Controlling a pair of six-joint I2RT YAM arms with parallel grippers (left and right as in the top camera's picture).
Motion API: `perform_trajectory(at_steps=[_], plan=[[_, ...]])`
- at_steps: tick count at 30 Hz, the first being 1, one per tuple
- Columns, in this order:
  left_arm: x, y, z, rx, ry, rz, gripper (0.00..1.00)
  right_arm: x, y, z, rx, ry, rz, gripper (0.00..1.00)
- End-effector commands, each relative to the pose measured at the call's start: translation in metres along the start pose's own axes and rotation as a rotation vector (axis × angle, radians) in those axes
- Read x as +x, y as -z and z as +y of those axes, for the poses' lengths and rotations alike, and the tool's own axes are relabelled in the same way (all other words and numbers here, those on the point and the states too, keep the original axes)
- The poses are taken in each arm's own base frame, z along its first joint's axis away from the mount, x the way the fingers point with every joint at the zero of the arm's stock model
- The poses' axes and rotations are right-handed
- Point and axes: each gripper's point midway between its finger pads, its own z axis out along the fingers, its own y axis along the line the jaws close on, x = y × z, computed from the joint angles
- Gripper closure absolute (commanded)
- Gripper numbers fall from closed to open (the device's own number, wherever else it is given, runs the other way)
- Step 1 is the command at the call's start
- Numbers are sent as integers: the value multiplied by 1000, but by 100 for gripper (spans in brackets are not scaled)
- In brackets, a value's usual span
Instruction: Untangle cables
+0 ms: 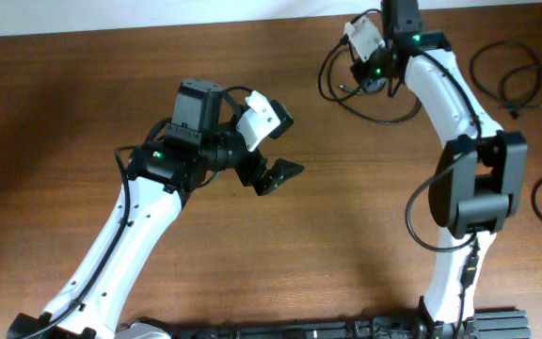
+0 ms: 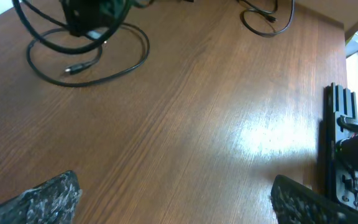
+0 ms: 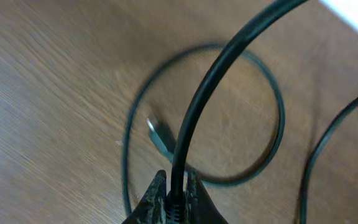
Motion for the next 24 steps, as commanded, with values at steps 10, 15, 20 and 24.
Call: perform_trajectory(at_steps=[10,15,20,24], plan=[[-2,1,0,2,-10,-5,1,-12,239,57,-48,-16,-186,1],[-2,1,0,2,-10,-5,1,5,339,76,46,-99,-326,1],[-2,1,0,2,-10,-5,1,71,401,68,308,-243,-265,1],[-2,1,0,2,-10,-5,1,128,406,95,316,-288,-205,1]])
